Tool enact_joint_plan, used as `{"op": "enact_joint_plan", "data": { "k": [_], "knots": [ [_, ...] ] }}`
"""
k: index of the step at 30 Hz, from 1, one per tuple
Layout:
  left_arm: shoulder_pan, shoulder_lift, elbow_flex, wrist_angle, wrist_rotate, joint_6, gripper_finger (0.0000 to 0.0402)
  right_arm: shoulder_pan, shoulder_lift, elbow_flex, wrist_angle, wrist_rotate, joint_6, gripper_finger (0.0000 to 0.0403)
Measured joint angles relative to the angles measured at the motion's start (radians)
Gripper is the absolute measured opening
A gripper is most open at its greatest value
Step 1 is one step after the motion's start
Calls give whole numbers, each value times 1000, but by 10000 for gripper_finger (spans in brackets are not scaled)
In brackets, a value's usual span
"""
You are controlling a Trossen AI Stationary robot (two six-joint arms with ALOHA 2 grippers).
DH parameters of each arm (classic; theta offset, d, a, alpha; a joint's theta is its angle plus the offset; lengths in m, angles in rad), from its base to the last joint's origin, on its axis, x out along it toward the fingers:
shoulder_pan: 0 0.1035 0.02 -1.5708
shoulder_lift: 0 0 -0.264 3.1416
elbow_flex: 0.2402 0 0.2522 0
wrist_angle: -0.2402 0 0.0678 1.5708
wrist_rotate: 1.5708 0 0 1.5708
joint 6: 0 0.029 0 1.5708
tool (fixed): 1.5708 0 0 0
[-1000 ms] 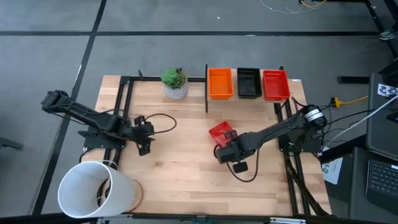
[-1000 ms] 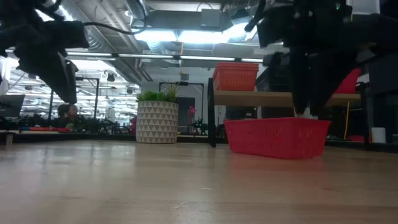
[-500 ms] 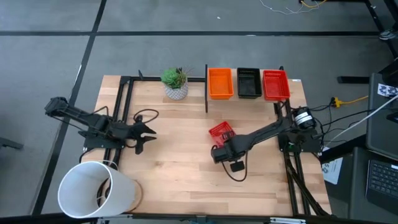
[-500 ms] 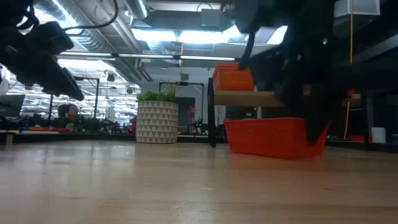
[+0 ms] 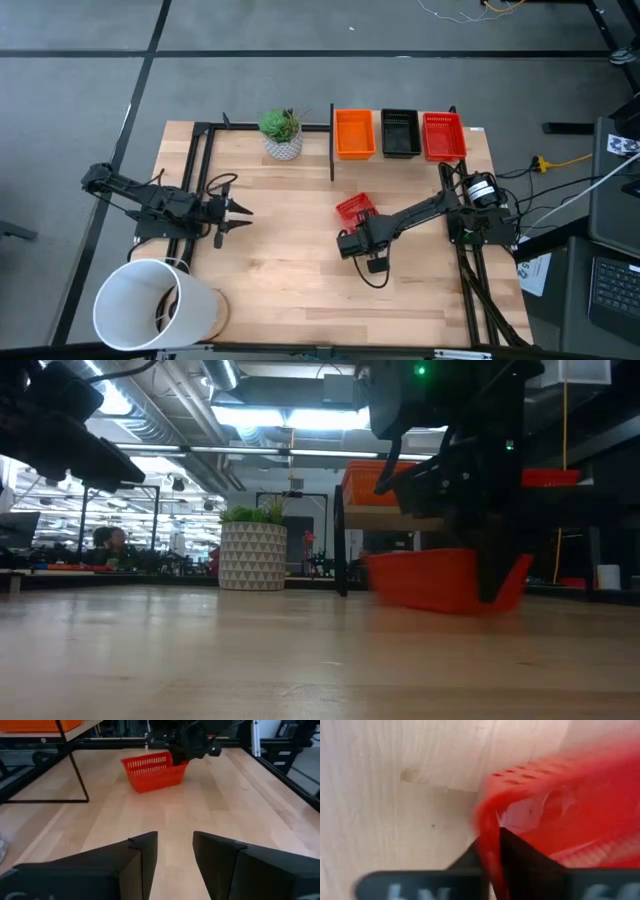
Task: Stack baskets on shelf by color
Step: Stack the red bin on top of the stacked red bins on the shelf
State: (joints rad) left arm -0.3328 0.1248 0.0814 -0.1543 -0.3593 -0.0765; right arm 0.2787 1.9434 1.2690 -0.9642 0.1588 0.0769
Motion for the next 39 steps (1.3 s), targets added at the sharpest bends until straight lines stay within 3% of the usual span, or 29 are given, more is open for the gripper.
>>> {"op": "enact_joint_plan", "data": {
  "k": [2,9,15,21,24,28,39],
  "knots": [
    [0,-1,0,0,4,-10,118,3,0,0,-1,-4,23,10],
    [0,-1,0,-2,-43,-26,118,33,-12,53,-137,-20,67,2],
    [0,-1,0,-5,-41,-26,118,90,-56,233,-381,-45,189,1],
    [0,-1,0,-13,-41,-26,118,185,-124,410,-550,-21,421,1],
    [0,-1,0,-13,-41,-26,118,234,-154,477,-616,122,555,0],
    [0,-1,0,-13,-40,-26,118,281,-211,501,-610,347,601,0],
    [0,-1,0,-19,-40,-25,118,266,-449,489,-607,905,477,0]
  ]
}}
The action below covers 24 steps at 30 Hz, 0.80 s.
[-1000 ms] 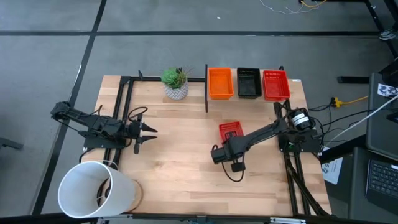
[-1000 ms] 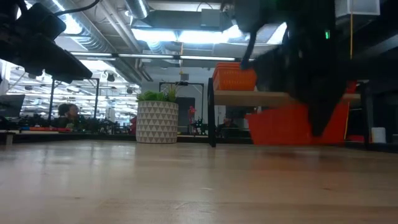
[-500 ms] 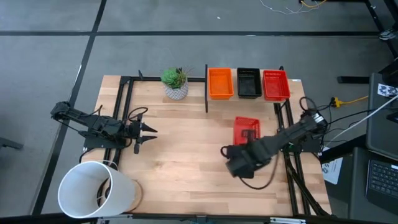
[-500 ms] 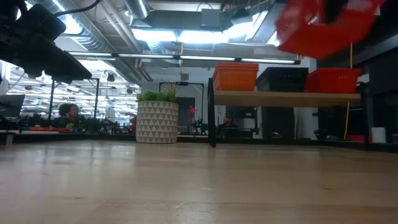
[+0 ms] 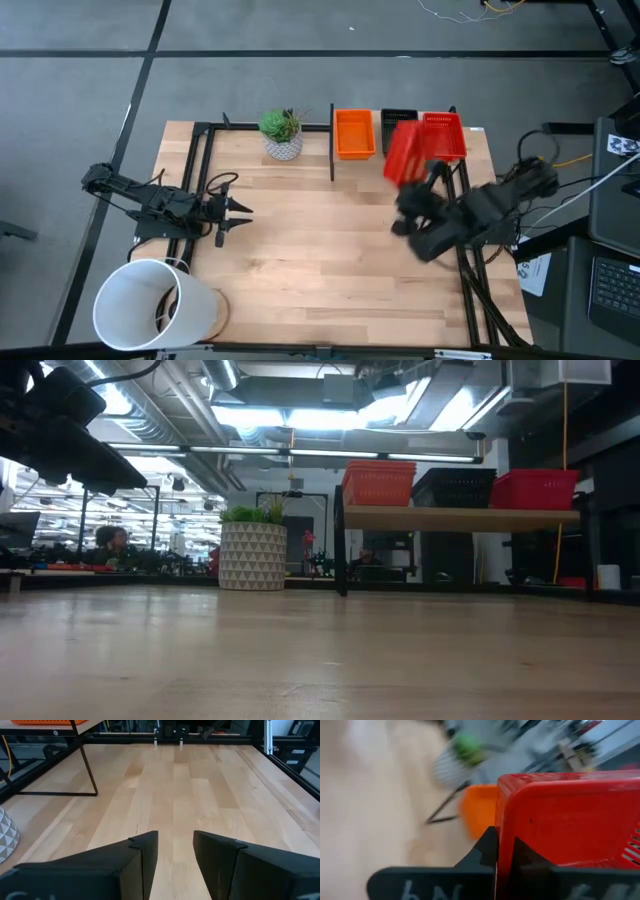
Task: Stack baskets on shelf by color
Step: Stack the red bin on top of the stacked red bins on the shelf
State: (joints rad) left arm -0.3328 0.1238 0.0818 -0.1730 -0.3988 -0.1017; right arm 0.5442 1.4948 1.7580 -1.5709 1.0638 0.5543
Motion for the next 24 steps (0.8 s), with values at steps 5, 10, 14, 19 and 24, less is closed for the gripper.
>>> {"op": "enact_joint_plan", "data": {
  "k": [5,10,14,19,24],
  "knots": [
    [0,0,0,0,0,0,118,-45,-117,0,-2,106,-45,0],
    [0,0,0,0,0,0,118,-117,-195,-1,-1,109,-87,0],
    [0,0,0,0,0,0,118,-183,-236,-48,2,114,-141,0],
    [0,0,0,0,0,0,118,-247,-294,-199,1,114,-147,0],
    [0,0,0,0,0,0,118,-294,-352,-358,-2,81,-146,0]
  ]
}}
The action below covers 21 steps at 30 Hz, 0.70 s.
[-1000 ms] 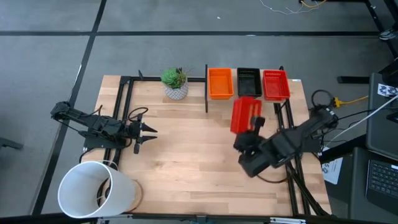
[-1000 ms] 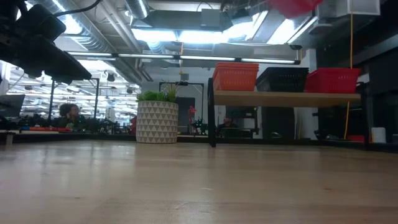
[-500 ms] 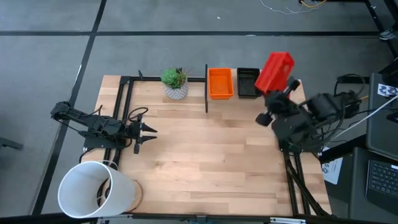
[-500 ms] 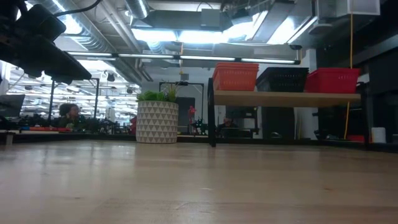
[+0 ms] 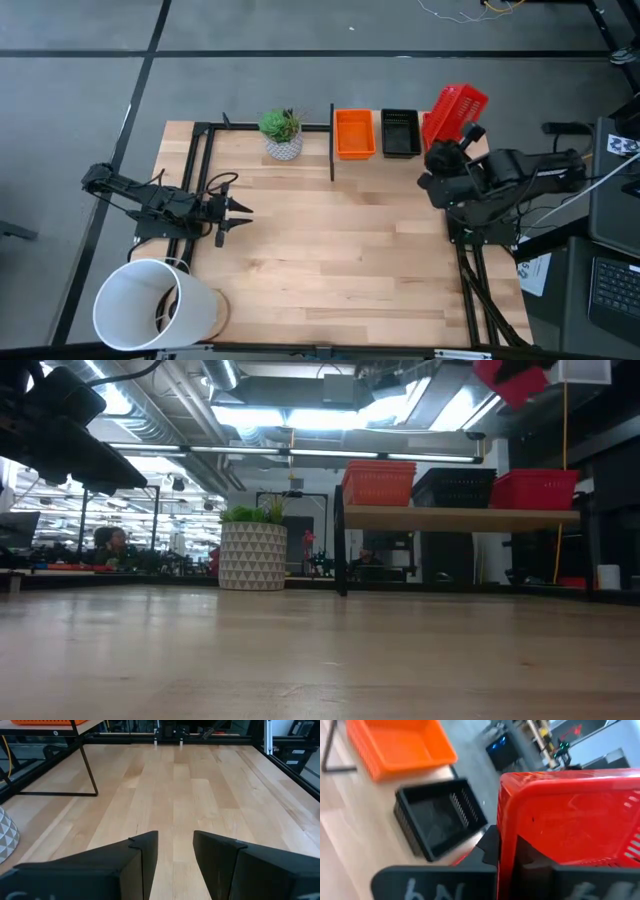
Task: Stack baskets on shelf by color
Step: Stack the red bin on top of the stacked red bins on the shelf
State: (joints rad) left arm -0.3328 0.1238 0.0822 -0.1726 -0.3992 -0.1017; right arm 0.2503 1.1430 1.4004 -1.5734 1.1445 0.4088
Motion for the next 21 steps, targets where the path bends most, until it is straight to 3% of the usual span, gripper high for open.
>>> {"op": "enact_joint_plan", "data": {
  "k": [6,15,21],
  "knots": [
    [0,0,0,0,0,0,118,-78,-19,-37,6,-109,-20,0],
    [0,0,0,0,0,0,118,-251,-18,26,11,-369,-218,0],
    [0,0,0,0,0,0,118,-369,-13,26,20,-479,-357,0]
  ]
}}
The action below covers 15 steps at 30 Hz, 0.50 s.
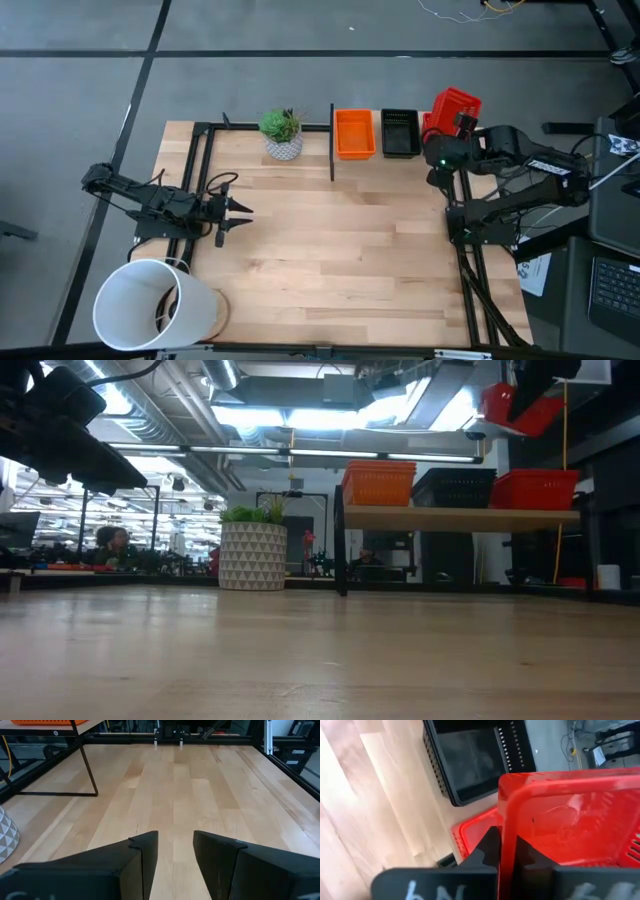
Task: Stack baskets on shelf by color
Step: Stack the red bin on top of the stacked red bins on the shelf
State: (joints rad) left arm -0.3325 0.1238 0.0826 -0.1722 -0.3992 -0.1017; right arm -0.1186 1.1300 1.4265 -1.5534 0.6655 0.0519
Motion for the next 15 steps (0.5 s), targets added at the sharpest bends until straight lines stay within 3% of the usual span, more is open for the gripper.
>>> {"op": "enact_joint_plan", "data": {
  "k": [8,15],
  "knots": [
    [0,0,0,0,0,0,118,-92,43,0,15,-121,-106,0],
    [0,0,0,0,0,0,118,-163,94,0,-9,-163,-166,0]
  ]
}}
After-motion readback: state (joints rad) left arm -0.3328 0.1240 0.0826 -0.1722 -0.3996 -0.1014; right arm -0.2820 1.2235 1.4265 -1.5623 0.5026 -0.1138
